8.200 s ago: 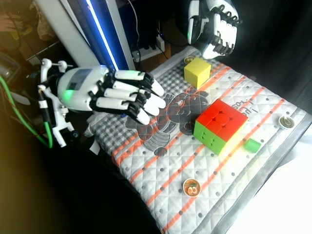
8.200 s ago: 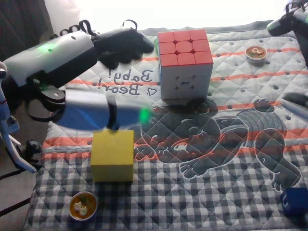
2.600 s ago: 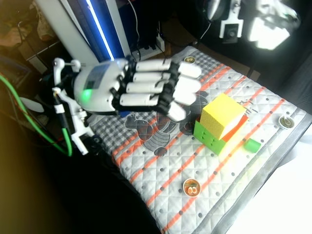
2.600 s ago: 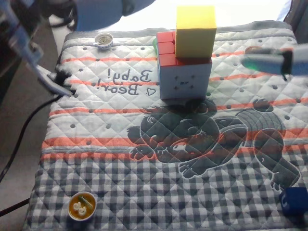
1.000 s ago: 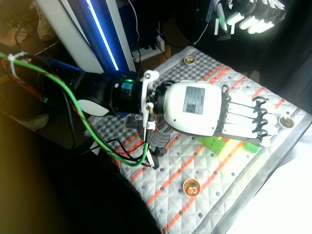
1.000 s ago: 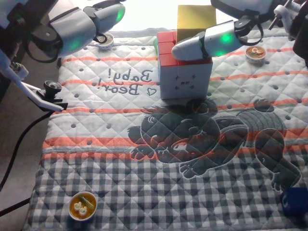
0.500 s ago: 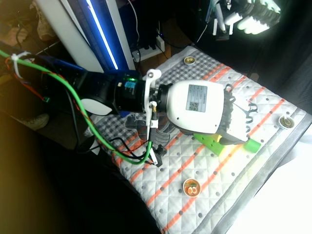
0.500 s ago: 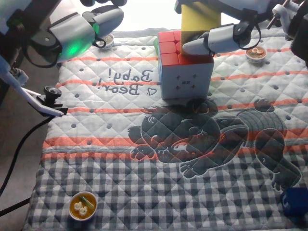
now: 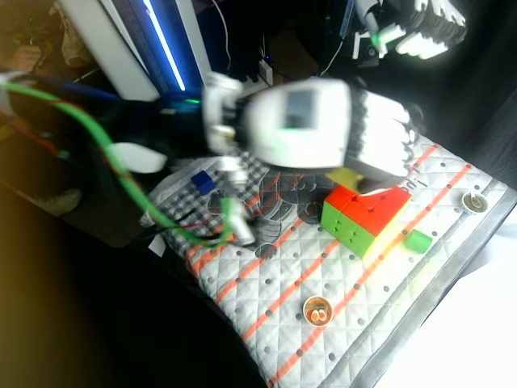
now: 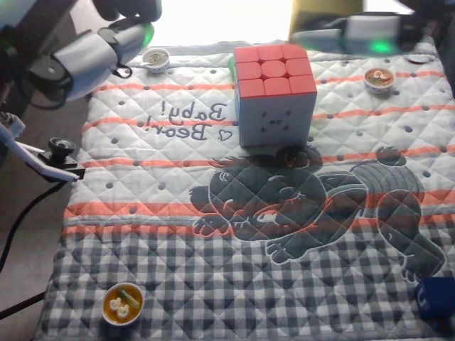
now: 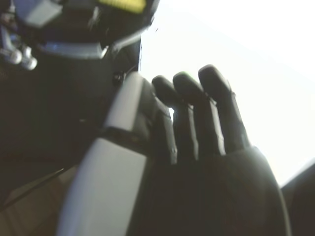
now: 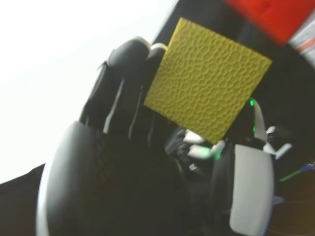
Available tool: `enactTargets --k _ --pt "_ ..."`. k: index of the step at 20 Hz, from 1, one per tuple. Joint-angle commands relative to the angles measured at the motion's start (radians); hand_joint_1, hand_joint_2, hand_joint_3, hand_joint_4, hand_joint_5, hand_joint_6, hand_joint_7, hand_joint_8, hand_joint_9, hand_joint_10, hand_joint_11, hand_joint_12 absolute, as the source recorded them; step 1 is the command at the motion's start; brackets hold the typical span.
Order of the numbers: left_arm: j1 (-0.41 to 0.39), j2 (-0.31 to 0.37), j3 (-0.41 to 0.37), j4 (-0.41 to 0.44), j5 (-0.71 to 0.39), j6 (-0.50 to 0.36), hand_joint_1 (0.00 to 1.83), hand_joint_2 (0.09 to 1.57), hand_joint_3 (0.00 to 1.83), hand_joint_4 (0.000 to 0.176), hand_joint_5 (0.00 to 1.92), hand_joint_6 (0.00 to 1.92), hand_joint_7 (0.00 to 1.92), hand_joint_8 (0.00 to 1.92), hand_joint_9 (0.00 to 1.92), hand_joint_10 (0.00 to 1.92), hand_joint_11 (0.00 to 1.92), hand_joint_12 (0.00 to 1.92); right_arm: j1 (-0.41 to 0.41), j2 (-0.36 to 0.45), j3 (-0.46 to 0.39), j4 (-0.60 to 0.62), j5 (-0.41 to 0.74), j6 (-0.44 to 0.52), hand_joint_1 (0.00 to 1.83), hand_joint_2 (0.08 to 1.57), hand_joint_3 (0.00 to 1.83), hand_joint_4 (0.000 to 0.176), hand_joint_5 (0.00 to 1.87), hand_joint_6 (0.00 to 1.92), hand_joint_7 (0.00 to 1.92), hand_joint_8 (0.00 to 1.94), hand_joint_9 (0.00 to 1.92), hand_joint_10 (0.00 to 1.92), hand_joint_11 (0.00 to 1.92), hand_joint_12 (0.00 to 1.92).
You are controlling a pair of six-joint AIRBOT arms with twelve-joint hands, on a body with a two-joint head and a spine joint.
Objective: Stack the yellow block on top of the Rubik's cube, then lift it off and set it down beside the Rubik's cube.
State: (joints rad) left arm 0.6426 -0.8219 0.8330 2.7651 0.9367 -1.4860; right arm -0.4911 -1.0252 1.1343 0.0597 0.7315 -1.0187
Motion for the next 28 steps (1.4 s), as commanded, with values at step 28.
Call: enactTargets --k 28 --pt "0.051 0.032 -0.037 -0.006 0.202 -0.011 1.13 1.33 0.00 0.000 0.74 1.56 0.51 1.57 0.47 1.61 0.39 1.92 -0.502 0.030 -0.199 -0.027 0.249 0.067 1.26 1.18 0.00 0.000 0.70 1.28 0.96 1.16 0.86 1.26 0.74 1.59"
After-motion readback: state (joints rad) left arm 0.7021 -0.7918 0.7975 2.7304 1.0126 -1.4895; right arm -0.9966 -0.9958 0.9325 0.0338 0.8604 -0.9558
